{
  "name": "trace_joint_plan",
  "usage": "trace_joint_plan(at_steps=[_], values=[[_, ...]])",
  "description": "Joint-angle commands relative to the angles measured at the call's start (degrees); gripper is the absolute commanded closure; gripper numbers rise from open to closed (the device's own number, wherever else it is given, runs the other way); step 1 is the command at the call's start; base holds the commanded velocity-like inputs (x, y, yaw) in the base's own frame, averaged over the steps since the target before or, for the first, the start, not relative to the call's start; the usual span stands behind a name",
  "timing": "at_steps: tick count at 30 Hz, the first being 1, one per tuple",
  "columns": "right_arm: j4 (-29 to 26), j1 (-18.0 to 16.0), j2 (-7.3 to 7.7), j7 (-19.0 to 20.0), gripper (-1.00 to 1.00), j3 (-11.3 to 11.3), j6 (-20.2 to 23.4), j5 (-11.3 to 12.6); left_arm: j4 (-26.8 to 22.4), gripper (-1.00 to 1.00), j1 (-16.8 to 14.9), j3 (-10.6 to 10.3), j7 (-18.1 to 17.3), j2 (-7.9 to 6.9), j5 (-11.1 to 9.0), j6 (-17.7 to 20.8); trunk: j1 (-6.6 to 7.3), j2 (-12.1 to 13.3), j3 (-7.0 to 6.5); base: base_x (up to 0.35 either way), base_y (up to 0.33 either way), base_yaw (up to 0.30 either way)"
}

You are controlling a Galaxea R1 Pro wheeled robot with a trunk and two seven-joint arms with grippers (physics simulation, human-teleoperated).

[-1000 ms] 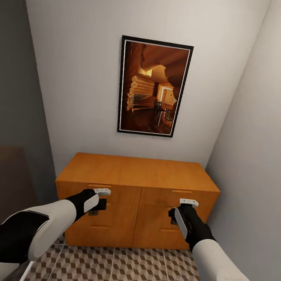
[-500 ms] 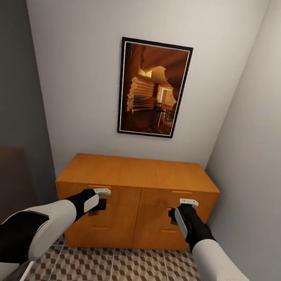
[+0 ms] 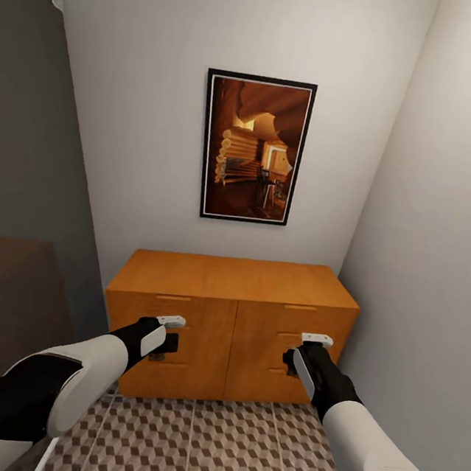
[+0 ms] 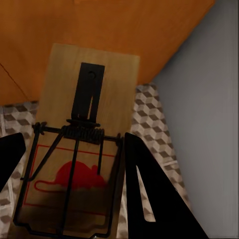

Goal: Take the four mousetraps from the cabinet in the bathroom and place them on the bathroom floor. Make sure all four end up on the same floor surface, and ensure that at least two of them are either under or directly next to the same bathroom sink.

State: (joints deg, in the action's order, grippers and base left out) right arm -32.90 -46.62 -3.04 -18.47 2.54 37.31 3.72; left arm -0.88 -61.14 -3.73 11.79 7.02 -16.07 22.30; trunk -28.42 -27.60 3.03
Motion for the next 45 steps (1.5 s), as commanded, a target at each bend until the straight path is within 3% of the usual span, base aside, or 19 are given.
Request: trace_joint_plan(at_steps=[1,45], values=[[-0.06,-0.05,0.02,-0.52,1.0,0.28,0.28,0.41,-0.09,1.0,-0.04,-0.4,0.17,0.01,-0.55,0.29,0.0,-0.13,0.13,-0.344,0.0,0.0],[-0.06,-0.05,-0.13,-0.5,1.0,0.28,0.4,0.82,0.27,1.0,-0.04,-0.38,0.17,-0.08,-0.63,0.29,0.0,-0.13,0.13,-0.341,0.0,0.0]])
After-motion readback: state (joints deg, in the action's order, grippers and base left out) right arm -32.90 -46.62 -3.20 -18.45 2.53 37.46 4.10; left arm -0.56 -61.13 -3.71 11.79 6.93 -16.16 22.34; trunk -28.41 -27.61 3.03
